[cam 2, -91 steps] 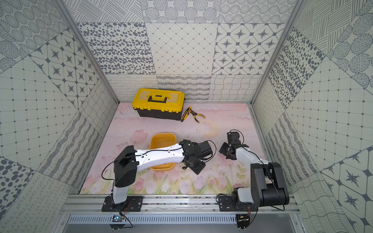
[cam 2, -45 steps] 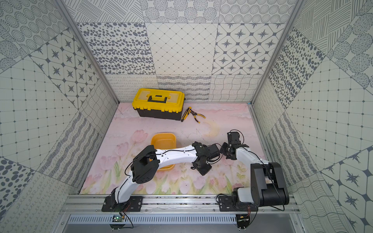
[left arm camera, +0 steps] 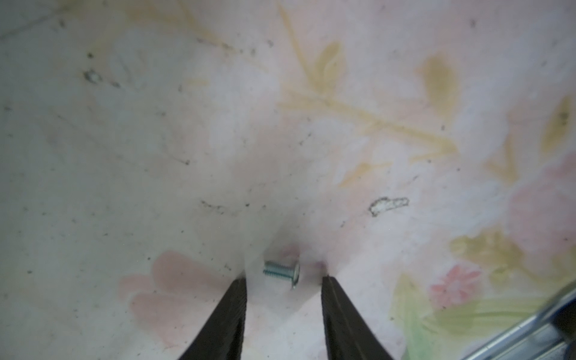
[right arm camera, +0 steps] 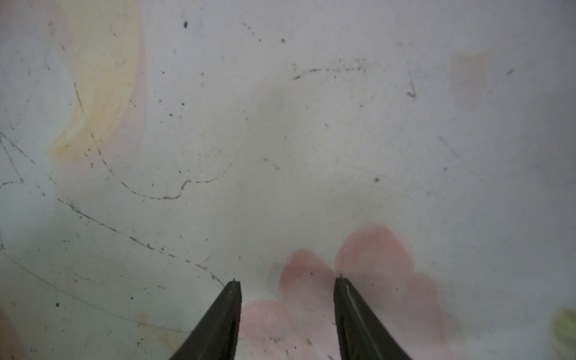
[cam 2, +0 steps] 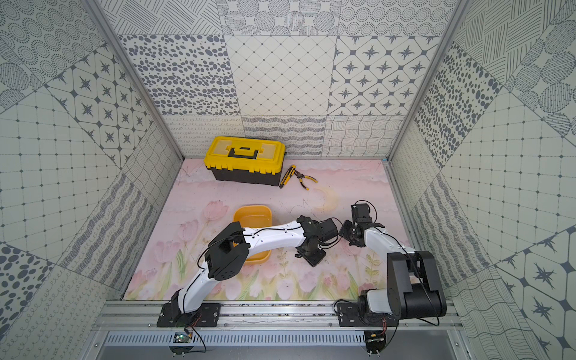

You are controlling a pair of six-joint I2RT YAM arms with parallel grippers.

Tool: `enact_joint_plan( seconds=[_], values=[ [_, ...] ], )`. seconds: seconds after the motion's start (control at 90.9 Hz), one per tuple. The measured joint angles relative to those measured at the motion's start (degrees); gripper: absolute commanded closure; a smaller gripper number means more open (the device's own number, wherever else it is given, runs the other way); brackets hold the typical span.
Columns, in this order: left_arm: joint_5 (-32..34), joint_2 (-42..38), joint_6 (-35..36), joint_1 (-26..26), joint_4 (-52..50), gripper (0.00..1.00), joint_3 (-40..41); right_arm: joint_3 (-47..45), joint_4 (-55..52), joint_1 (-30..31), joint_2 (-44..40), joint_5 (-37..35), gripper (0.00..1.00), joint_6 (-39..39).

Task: Put the screws on the desktop into the storage box
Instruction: Pick up the screw from the center of the board.

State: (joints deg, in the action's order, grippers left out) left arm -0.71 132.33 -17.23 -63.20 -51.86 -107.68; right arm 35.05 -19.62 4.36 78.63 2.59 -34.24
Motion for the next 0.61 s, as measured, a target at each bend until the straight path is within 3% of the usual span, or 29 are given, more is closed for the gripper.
enact_joint_plan(
  seconds=[0.605],
  values=[
    [1.5, 1.9, 0.3, 0.3, -0.2, 0.74, -2.7, 0.0, 0.0, 0.0, 0.0, 0.4, 0.48, 0.0]
  ],
)
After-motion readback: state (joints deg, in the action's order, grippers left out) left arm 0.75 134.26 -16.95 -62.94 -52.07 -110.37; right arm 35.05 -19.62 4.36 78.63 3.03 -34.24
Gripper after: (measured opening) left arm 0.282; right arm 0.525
